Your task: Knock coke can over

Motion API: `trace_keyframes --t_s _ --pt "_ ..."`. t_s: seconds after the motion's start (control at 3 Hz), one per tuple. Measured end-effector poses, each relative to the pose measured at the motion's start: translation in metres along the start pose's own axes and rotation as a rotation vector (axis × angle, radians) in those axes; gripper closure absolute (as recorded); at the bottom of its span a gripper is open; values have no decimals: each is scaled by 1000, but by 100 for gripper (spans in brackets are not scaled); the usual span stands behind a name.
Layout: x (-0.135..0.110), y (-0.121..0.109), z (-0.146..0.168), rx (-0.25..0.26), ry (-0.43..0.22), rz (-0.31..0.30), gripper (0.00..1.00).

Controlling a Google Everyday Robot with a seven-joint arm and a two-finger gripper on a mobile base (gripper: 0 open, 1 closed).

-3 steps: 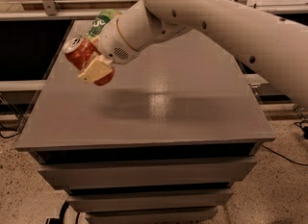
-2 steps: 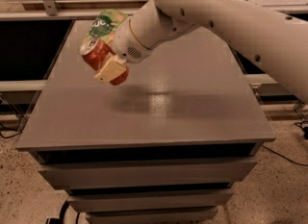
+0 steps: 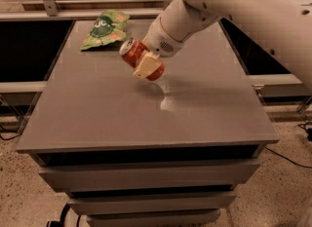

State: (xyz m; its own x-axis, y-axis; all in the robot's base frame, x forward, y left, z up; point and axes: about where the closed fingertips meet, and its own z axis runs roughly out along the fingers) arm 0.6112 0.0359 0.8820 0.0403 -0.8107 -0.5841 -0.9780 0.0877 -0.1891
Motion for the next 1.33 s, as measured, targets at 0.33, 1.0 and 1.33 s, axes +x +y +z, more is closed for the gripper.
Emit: trace_keyframes --t_s 0.33,1.0,1.33 --pt "23 -16 -17 36 115 -8 100" --pt "29 -23 -45 126 315 -94 100" --pt "36 -15 -42 123 394 -138 99"
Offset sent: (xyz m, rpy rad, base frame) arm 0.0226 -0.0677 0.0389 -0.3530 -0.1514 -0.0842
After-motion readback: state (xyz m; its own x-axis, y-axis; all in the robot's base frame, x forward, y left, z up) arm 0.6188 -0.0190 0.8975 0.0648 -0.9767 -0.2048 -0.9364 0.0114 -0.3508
